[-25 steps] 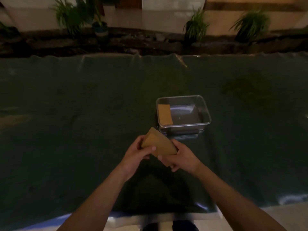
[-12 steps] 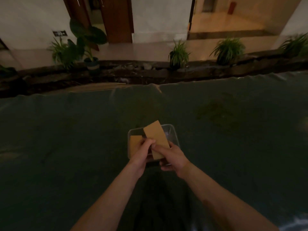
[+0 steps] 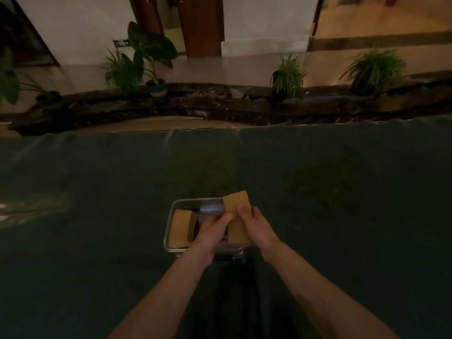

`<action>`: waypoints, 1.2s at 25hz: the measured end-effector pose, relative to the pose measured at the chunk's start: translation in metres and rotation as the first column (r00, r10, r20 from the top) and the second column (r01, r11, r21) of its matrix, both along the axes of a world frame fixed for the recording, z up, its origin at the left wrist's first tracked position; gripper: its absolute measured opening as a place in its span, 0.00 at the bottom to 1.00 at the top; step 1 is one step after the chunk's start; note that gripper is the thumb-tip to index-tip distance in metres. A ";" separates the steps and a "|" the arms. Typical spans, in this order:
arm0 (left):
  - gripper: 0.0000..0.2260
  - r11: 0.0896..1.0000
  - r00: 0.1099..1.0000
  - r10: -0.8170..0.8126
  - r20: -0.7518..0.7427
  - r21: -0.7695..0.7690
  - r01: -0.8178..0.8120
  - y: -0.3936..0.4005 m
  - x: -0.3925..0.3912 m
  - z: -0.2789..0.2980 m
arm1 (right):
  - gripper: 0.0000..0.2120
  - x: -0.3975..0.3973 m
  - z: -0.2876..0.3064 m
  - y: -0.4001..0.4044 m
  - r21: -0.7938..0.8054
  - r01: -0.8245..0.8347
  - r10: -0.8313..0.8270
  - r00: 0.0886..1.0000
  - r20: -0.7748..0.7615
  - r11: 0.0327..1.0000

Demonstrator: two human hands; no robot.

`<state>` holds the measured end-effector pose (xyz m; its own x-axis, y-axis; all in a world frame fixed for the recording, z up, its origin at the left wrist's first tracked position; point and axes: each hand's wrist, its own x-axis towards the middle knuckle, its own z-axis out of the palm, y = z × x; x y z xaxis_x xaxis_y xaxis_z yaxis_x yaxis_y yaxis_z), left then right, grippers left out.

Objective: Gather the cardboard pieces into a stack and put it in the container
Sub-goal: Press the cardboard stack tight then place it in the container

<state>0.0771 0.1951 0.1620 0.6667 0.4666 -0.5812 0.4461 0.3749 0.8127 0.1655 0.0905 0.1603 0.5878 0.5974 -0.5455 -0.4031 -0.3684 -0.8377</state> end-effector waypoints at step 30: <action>0.10 0.986 0.881 -0.156 -0.447 -0.011 0.169 0.073 0.060 -0.135 | 0.16 0.059 -0.116 0.035 -0.200 0.086 -0.124 0.975 -0.184 0.976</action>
